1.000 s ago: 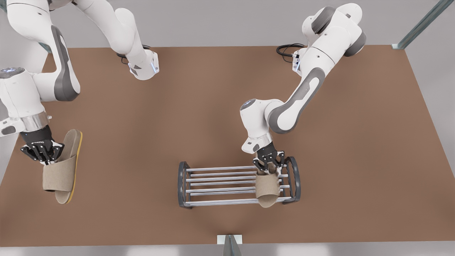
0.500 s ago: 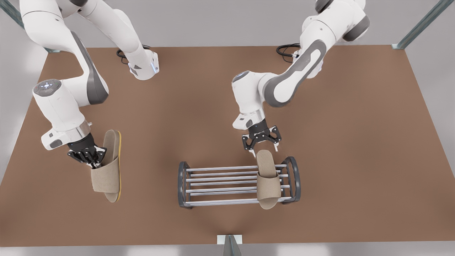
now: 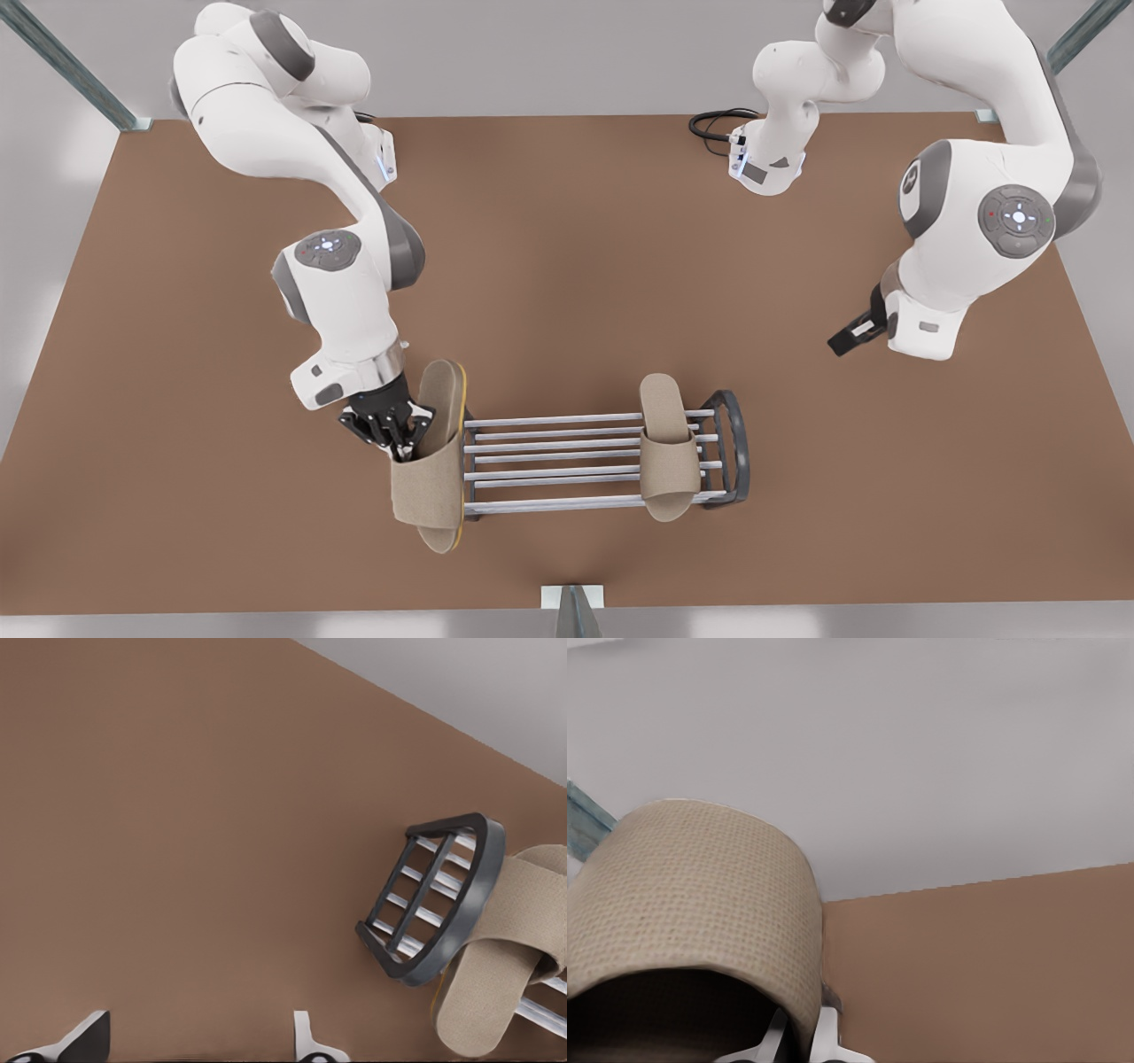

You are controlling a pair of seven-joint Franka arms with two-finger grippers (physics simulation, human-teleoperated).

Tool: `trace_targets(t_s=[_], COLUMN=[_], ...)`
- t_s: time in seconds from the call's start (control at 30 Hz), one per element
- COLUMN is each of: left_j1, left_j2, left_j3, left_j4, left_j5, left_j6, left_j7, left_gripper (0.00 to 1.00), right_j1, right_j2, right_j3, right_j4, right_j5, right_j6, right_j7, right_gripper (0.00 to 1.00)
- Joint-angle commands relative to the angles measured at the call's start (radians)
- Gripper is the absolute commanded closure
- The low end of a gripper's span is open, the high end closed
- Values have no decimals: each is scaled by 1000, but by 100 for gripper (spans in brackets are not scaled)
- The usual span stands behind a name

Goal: Place the right shoe on the shoe rack with the right arm, and place the left shoe on the shoe rack with the left arm

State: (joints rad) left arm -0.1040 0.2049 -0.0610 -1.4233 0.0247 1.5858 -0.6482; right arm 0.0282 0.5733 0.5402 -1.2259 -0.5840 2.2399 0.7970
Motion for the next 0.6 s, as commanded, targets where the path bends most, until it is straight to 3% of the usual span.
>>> trace_targets(t_s=[0.0, 0.1, 0.17, 0.3, 0.37, 0.57], left_j1=[10, 1, 1, 15, 15, 18], left_j2=[-76, -70, -71, -67, -65, -56], left_j3=[-11, -13, -13, -13, -11, -10], left_j4=[-132, -132, -131, -134, -134, -134], left_j5=[-58, -52, -52, -51, -49, -49], left_j6=[88, 79, 66, 72, 74, 80], left_j7=[645, 653, 651, 651, 651, 650], left_gripper=[0, 0, 0, 0, 0, 0], right_j1=[55, 110, 210, 271, 375, 395], right_j2=[8, 8, 37, 122, 148, 198], right_j3=[-31, -54, -123, -146, -270, -272], right_j4=[42, 46, 106, 184, 189, 181], right_j5=[-17, -37, -36, -36, -36, -34], right_j6=[-6, 24, 7, 24, 73, 118], right_j7=[370, 370, 380, 407, 390, 410], right_gripper=[79, 79, 79, 79, 79, 79])
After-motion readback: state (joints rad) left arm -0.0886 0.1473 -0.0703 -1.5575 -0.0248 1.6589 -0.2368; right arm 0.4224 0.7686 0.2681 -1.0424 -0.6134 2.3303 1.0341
